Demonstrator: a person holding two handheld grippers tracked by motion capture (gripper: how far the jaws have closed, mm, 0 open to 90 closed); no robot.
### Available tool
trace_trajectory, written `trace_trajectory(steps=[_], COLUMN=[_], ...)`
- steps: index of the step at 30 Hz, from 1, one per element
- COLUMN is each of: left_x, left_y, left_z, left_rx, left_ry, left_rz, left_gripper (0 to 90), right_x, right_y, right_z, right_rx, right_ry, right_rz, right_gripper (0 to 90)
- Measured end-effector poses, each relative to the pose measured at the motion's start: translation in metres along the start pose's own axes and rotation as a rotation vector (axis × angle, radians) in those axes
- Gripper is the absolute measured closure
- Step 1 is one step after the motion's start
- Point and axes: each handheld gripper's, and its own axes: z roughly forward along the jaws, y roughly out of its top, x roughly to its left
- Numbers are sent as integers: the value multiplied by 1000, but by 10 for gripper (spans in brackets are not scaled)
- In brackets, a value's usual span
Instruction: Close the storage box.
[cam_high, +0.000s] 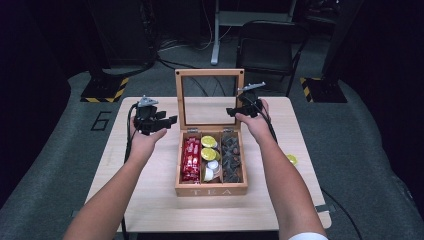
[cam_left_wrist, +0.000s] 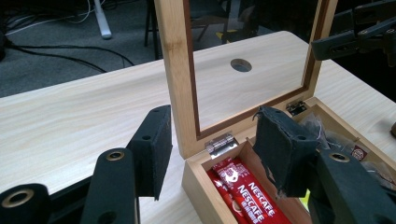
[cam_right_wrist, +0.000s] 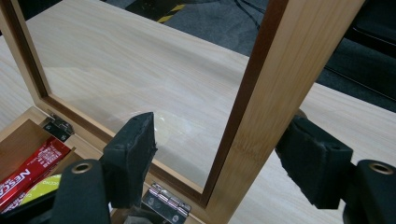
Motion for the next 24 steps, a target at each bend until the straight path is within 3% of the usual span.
trace_trajectory(steps=[5, 10, 17, 24], left_x=[2, 1, -1, 0], left_y=[-1, -1, -2, -2], left_z=[-1, 0, 2, 2], left_rx=[0, 0, 7, 5], left_ry=[4, 2, 0, 1], left_rz=[6, 4, 4, 6], left_gripper=[462, 462, 462, 462], right_x=[2, 0, -3, -4], right_y=[0, 1, 1, 1], right_z=[0, -3, -6, -7], right_rx=[1, 1, 3, 3], right_ry=[-10, -25, -59, -66], right_rz=[4, 46, 59, 82], right_gripper=[301, 402, 556, 605])
